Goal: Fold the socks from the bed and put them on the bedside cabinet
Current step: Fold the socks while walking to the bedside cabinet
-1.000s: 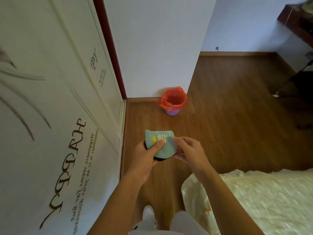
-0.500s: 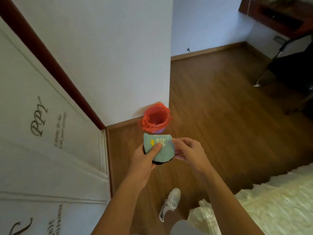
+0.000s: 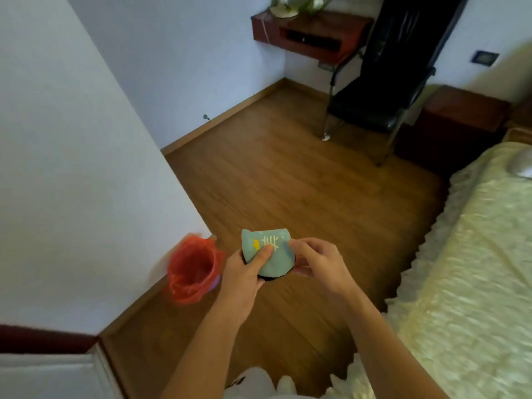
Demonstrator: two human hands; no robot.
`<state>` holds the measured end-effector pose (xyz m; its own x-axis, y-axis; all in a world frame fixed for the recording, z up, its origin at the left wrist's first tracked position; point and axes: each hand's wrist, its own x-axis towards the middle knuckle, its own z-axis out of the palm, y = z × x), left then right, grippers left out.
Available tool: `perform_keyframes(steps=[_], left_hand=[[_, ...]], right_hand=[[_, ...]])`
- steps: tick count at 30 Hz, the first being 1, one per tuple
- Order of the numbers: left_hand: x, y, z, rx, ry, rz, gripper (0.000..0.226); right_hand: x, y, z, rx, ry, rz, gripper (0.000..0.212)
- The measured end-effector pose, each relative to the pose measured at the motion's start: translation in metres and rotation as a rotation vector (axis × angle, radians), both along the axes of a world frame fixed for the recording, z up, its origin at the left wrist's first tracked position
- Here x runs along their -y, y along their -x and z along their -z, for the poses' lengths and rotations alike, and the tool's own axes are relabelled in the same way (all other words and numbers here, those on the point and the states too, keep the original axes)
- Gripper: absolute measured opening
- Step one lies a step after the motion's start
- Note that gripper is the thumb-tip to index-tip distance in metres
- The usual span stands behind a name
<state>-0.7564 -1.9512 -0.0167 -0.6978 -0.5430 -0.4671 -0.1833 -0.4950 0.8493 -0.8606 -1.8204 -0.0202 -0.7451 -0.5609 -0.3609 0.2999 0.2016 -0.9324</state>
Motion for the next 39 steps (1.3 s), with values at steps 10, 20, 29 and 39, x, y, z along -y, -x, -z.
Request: perform_keyframes(steps=[10,20,29,39], left_hand=[[0.009,0.179,0.012,0.049,-0.030,0.349,0.042],[0.047,0.395,0.009,0.005,-0.057,0.627,0.035],[0.023,0.534,0.007,0.010,-0.054,0.815,0.038],[-0.054,0.697,0.020,0.031,-0.022,0.863,0.026]], right_hand=[[-0.023,0.125,0.019,0.031,-0.038,0.330,0.033],[0.010,0.303,0.006,0.006,-0.059,0.580,0.028],[-0.010,0.416,0.007,0.011,-0.051,0.751,0.031],[-0.082,0.571,0.024,0.015,-0.025,0.833,0.032]])
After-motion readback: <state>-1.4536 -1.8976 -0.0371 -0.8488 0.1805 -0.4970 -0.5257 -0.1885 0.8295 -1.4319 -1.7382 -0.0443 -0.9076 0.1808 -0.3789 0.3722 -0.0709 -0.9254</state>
